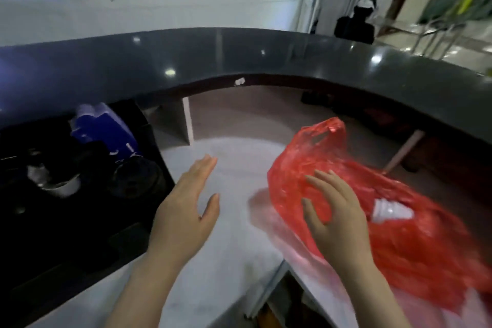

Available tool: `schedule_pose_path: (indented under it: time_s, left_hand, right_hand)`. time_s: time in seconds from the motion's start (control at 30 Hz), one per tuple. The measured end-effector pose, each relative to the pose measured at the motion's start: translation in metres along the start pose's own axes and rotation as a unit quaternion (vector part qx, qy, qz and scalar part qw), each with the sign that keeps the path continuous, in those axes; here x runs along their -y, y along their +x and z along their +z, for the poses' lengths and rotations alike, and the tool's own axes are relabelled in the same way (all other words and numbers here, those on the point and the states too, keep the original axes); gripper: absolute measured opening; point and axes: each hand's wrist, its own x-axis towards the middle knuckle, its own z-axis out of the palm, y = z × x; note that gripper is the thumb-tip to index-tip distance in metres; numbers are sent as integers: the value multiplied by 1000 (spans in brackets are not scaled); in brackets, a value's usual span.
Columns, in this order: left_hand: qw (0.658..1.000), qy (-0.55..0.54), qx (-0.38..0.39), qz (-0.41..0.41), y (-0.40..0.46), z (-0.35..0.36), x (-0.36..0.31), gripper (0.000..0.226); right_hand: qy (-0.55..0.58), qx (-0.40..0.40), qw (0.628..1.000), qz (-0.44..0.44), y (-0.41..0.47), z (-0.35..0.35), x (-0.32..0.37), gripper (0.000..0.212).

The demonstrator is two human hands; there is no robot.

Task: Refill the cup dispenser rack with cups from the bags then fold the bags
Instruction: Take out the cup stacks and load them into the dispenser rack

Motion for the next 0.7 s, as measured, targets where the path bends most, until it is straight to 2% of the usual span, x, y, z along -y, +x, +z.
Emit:
schedule_pose_path:
  time_s: [0.13, 0.27, 0.33, 0.43, 0.53, 0.63, 0.7]
  left_hand:
    - [999, -9, 34, 27, 21, 43, -28, 57]
    - [998, -7, 51, 42, 32, 80, -52, 54]
    - [996, -10, 69, 59, 37, 98, -64, 52]
    - [993, -28, 88, 72, 44, 125, -80, 48]
    - [987, -50, 124, 91, 47, 155, -93, 38]
    - [978, -49, 175, 101, 47, 180, -100, 39]
    - [974, -38, 204, 93, 48, 193, -100, 40]
  right_hand:
    - [-72, -102, 990, 71, -12, -43, -60, 29]
    - [-145, -124, 963, 192, -15, -63, -115, 33]
    - [-160, -97, 933, 307, -17, -68, -140, 52]
    - [-88, -52, 894, 436, -19, -71, -166, 82]
    - [-38, -6, 899, 437, -17, -68, -184, 86]
    - [-31, 20, 911, 412, -12, -61, -191, 74]
    - [-1, 2, 923, 384, -9, -53, -191, 62]
